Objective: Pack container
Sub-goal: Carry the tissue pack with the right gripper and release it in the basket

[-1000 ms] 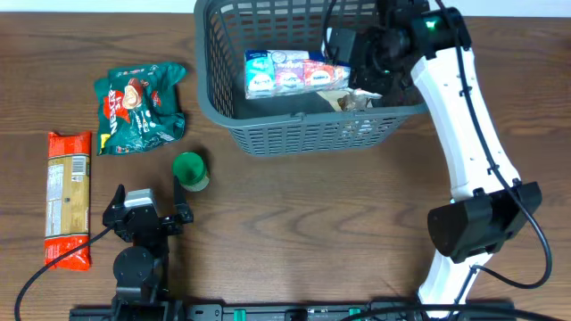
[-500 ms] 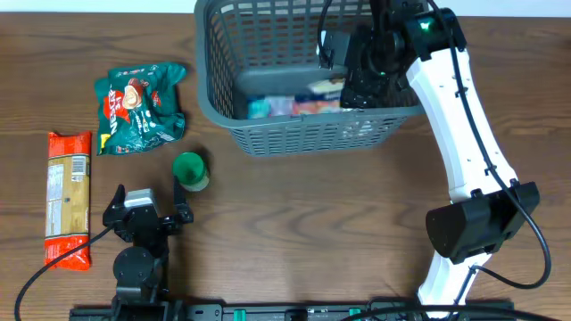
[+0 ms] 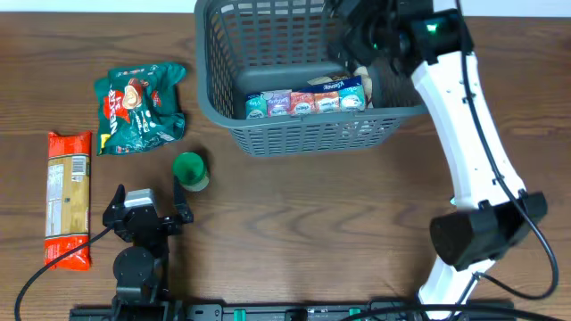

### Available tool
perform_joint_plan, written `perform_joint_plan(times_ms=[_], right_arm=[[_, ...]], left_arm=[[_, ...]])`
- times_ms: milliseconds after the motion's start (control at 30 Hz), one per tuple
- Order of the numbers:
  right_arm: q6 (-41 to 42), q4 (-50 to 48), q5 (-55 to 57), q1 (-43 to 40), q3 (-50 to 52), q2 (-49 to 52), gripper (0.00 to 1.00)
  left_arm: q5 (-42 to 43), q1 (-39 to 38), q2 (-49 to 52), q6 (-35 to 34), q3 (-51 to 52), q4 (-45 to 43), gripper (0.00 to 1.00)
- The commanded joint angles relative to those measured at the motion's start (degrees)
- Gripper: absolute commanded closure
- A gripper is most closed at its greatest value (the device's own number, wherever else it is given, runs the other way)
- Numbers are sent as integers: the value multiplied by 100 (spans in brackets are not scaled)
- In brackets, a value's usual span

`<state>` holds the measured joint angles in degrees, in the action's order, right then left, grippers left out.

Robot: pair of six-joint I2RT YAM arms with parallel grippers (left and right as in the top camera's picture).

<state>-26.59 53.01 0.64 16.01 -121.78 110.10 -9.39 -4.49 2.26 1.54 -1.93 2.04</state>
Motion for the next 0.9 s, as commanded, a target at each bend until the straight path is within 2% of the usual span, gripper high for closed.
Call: perform_joint_plan(times_ms=[0, 100, 200, 367, 567, 767, 867], right_arm=[[2105, -125, 2063, -127, -236, -723, 1], [3600, 271, 3576, -358, -236, -1058, 1], [4437, 909, 3956, -726, -236, -1320, 1], [4948, 1556, 3713, -1108, -236, -1561, 1], [5051, 2149, 2406, -1362, -225, -1602, 1], [5093, 2267, 2288, -1556, -219, -1574, 1], [5429, 2575, 2295, -1692, -219, -1569, 1]], left_arm=[[-66, 35, 17, 37, 170, 107, 1], [-66, 35, 17, 37, 170, 107, 1], [-66, 35, 17, 37, 170, 107, 1], [-66, 35, 17, 37, 170, 109, 1], [-66, 35, 17, 37, 170, 107, 1], [-66, 35, 17, 37, 170, 107, 1], [-66, 35, 17, 37, 170, 107, 1]])
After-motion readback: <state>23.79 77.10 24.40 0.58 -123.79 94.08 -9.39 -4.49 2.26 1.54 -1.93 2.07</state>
